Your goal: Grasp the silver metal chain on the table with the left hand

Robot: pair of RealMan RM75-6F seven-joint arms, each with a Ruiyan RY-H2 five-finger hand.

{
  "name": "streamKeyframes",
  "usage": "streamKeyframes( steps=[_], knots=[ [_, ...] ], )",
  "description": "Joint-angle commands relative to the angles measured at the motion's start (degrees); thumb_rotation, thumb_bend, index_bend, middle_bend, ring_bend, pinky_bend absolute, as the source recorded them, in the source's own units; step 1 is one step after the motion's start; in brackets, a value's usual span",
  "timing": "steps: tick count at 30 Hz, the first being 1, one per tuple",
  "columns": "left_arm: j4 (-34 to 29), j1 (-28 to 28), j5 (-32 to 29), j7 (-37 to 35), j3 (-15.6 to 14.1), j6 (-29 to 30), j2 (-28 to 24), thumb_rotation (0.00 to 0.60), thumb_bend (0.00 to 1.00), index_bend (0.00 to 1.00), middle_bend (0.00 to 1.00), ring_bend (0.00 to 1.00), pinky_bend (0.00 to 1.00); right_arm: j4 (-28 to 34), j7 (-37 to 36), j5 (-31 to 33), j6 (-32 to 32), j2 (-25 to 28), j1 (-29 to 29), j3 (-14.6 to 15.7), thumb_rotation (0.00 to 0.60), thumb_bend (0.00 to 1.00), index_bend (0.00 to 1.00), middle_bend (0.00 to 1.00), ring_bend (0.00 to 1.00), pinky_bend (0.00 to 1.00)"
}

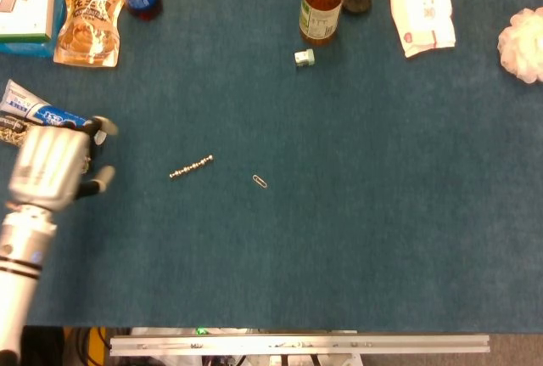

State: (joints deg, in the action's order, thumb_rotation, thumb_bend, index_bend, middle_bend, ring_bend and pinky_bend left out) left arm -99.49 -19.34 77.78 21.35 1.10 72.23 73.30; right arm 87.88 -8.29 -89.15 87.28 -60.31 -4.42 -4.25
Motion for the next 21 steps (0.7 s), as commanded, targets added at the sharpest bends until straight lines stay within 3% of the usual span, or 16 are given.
streamKeyframes(
  steps=[1, 11, 21],
  knots=[
    [1.4, -3.0, -1.2, 3.4, 0.4, -4.3, 3.4, 0.600, 0.25, 0.38, 0.64, 0.60, 0.65, -0.1, 0.0, 0.2, 0.0, 0.0, 0.0, 0.0, 0.600, 0.26, 0.53, 0.52, 0.54, 0.56],
    [7.7, -5.9, -5.1, 7.6, 0.8, -9.1, 12.1, 0.600, 0.21, 0.41, 0.69, 0.66, 0.65, -0.6, -0.5, 0.8, 0.2, 0.0, 0.5, 0.1, 0.600, 0.26, 0.53, 0.52, 0.54, 0.56],
    [12.3, -7.5, -7.4, 7.5, 1.9, -10.8, 16.7, 0.600, 0.20, 0.46, 0.72, 0.70, 0.65, -0.3, -0.4, 1.0, 0.9, 0.5, 1.1, 0.2, 0.600, 0.26, 0.53, 0.52, 0.54, 0.56]
  ],
)
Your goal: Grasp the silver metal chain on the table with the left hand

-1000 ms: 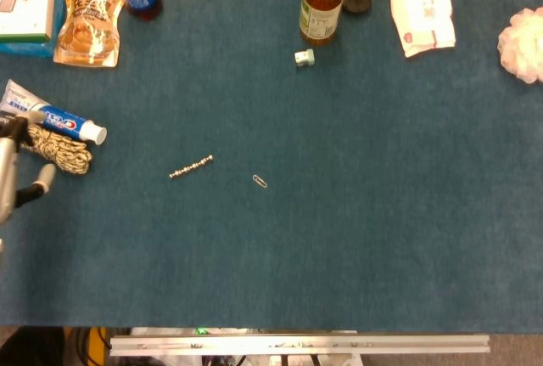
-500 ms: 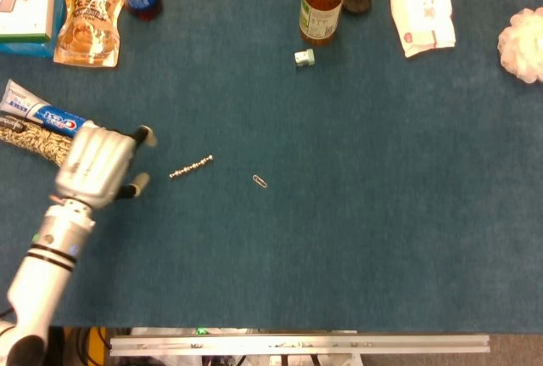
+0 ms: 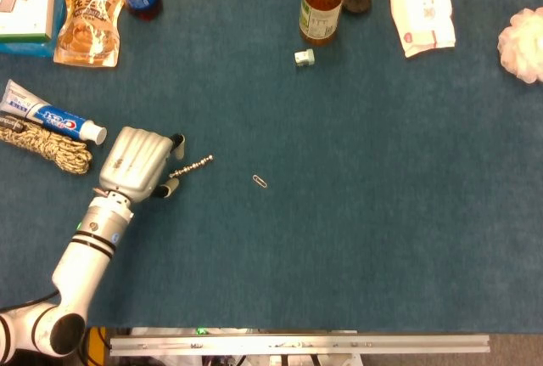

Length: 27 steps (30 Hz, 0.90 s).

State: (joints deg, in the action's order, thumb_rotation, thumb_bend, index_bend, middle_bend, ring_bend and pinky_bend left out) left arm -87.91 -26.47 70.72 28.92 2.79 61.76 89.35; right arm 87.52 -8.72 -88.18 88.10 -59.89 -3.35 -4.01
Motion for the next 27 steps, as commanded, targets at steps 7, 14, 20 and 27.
streamKeyframes(
  steps=[7, 14, 20, 27],
  knots=[
    [2.4, -1.2, -1.0, 0.9, 0.4, -0.6, 2.5, 0.600, 0.19, 0.42, 0.73, 0.71, 0.65, 0.2, -0.1, 0.1, 0.7, 0.4, 0.5, 0.0, 0.600, 0.26, 0.53, 0.52, 0.54, 0.56],
    [4.3, -2.1, -2.1, 2.3, 0.6, -1.2, 3.5, 0.600, 0.19, 0.42, 0.73, 0.71, 0.65, 0.0, -0.3, 0.3, 0.9, 0.4, 0.8, 0.0, 0.600, 0.26, 0.53, 0.52, 0.54, 0.56],
    [6.6, -2.9, -2.8, 3.4, 1.7, -0.6, 4.5, 0.600, 0.19, 0.42, 0.73, 0.72, 0.65, -0.2, -0.4, 0.3, 0.7, 0.3, 0.8, 0.0, 0.600, 0.26, 0.53, 0.52, 0.54, 0.56],
    [9.6, -4.6, -5.2, 5.9, 3.3, -1.4, 5.2, 0.600, 0.19, 0.42, 0.73, 0.72, 0.65, -0.3, -0.5, 0.4, 1.1, 0.3, 1.0, -0.1, 0.600, 0.26, 0.53, 0.52, 0.54, 0.56]
  ],
)
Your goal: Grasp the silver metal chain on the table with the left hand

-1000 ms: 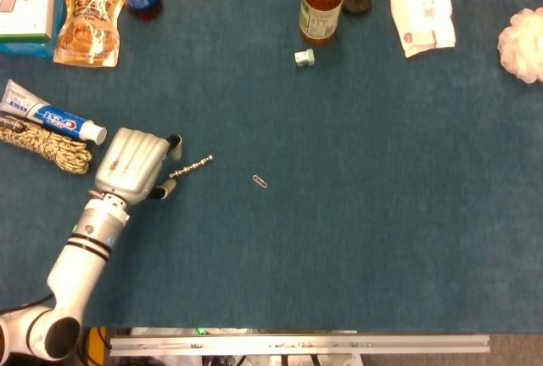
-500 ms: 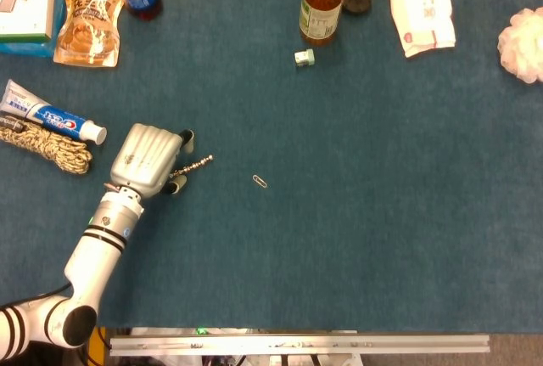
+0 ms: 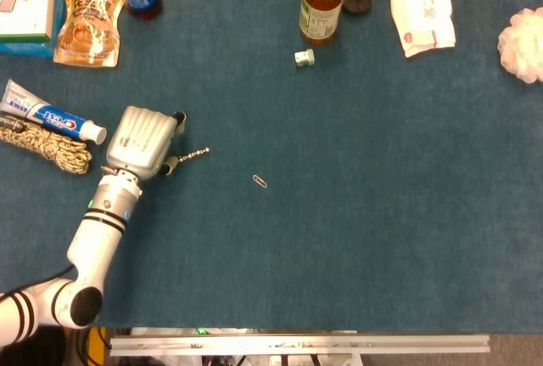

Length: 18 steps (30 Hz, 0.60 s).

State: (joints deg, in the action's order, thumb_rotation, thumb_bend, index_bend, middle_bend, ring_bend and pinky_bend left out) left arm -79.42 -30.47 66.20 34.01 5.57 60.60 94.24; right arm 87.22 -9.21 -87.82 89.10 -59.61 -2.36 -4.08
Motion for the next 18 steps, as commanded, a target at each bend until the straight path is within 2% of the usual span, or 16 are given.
streamKeyframes(
  steps=[1, 5, 12, 18],
  knots=[
    [1.4, -0.8, -0.9, 1.0, 0.7, -0.3, 0.4, 0.600, 0.19, 0.42, 0.73, 0.72, 0.65, -0.1, -0.1, 0.0, 0.1, 0.0, 0.1, 0.0, 0.600, 0.26, 0.53, 0.52, 0.54, 0.56],
    [-0.6, -0.6, -1.5, 0.9, 0.6, -0.1, -0.8, 0.600, 0.19, 0.41, 0.73, 0.72, 0.65, -0.2, -0.3, 0.1, 0.3, 0.0, 0.3, 0.0, 0.600, 0.26, 0.53, 0.52, 0.54, 0.56],
    [-6.2, 1.0, -1.1, 1.5, -1.6, 1.7, -3.6, 0.600, 0.19, 0.40, 0.73, 0.72, 0.65, -0.7, -0.8, 0.2, 0.2, -0.2, 0.3, 0.0, 0.600, 0.26, 0.53, 0.52, 0.54, 0.56],
    [-5.4, 1.0, -1.4, 2.4, -2.5, 1.7, -2.7, 0.600, 0.19, 0.40, 0.73, 0.72, 0.65, -1.0, -1.1, 0.1, 0.2, -0.3, 0.3, -0.1, 0.600, 0.26, 0.53, 0.52, 0.54, 0.56]
  ],
)
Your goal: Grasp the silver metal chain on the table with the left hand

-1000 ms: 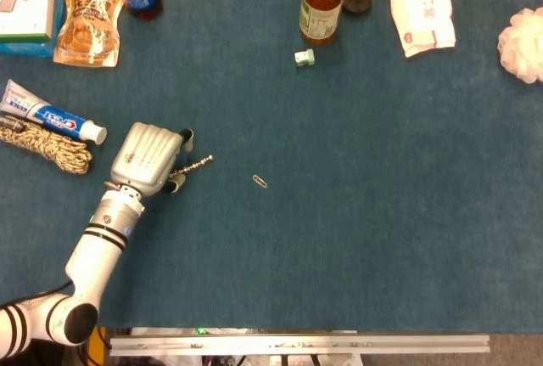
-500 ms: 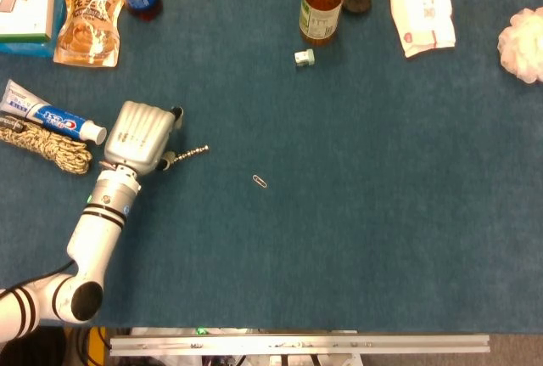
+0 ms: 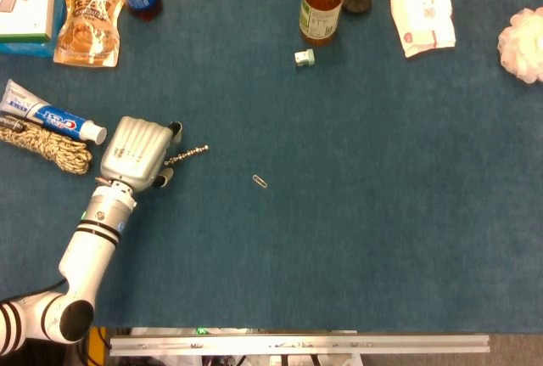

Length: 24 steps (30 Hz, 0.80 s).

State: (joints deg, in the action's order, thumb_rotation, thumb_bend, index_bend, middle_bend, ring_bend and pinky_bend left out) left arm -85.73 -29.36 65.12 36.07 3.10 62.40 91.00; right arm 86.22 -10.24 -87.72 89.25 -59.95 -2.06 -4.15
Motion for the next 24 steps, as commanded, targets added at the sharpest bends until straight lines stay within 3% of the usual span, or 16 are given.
streamKeyframes(
  steps=[1, 24],
  knots=[
    [1.5, -0.2, -0.6, 0.4, 0.1, -0.2, 1.0, 0.600, 0.19, 0.39, 0.73, 0.72, 0.65, 0.0, -0.1, 0.0, 0.1, 0.0, 0.1, 0.0, 0.600, 0.26, 0.53, 0.52, 0.54, 0.56],
    [8.6, -3.7, -5.5, 0.0, 3.9, -2.8, 4.1, 0.600, 0.19, 0.39, 0.74, 0.72, 0.65, 0.2, 0.1, 0.1, 0.6, 0.1, 0.7, 0.0, 0.600, 0.26, 0.53, 0.52, 0.54, 0.56]
  ],
)
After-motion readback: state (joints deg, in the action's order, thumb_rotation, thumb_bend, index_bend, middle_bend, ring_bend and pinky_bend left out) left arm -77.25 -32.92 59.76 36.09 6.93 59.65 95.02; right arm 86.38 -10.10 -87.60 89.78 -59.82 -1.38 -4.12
